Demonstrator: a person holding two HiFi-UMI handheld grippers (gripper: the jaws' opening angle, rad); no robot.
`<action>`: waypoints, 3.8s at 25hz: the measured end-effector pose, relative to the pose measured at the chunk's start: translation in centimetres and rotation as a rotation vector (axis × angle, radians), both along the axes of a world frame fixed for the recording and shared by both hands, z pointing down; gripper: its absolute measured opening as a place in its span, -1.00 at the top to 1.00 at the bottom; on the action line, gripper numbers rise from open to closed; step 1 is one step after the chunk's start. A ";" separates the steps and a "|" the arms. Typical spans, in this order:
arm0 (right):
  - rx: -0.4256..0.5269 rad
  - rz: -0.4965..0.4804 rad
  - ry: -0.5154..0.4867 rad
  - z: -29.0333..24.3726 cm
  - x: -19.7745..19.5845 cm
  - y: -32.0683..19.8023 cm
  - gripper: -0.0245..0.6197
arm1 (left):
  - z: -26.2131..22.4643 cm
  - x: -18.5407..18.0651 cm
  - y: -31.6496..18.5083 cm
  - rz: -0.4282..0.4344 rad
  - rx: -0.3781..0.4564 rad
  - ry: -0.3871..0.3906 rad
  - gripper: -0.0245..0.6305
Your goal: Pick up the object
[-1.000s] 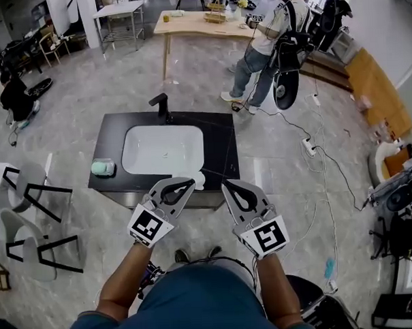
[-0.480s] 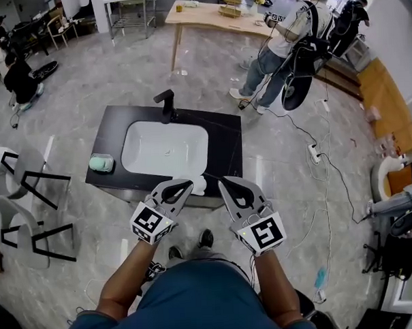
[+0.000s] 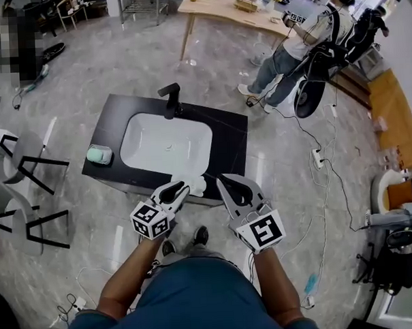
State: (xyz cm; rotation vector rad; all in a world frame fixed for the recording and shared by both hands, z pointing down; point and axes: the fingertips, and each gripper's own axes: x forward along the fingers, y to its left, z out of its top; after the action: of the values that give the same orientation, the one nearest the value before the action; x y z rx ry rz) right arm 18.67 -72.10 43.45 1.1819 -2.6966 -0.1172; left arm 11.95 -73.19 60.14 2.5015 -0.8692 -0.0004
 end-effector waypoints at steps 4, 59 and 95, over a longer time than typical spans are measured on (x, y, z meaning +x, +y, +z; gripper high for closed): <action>-0.020 -0.003 0.014 0.3 0.3 -1.0 0.88 | 3.4 -0.7 -0.5 -0.075 -0.120 0.047 0.50; -0.174 -0.082 0.052 7.2 3.9 -4.5 0.88 | 23.6 0.1 -2.6 -0.605 -0.758 0.435 0.10; -0.052 -0.052 -0.024 4.3 1.8 -3.2 0.88 | -2.0 -2.9 -5.5 -0.183 0.108 -0.019 0.49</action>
State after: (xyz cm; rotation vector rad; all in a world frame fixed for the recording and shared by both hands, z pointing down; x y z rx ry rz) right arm 20.52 -75.34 47.76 1.1063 -2.7339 -0.0399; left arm 9.05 -78.68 58.18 2.5144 -1.1306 -0.0864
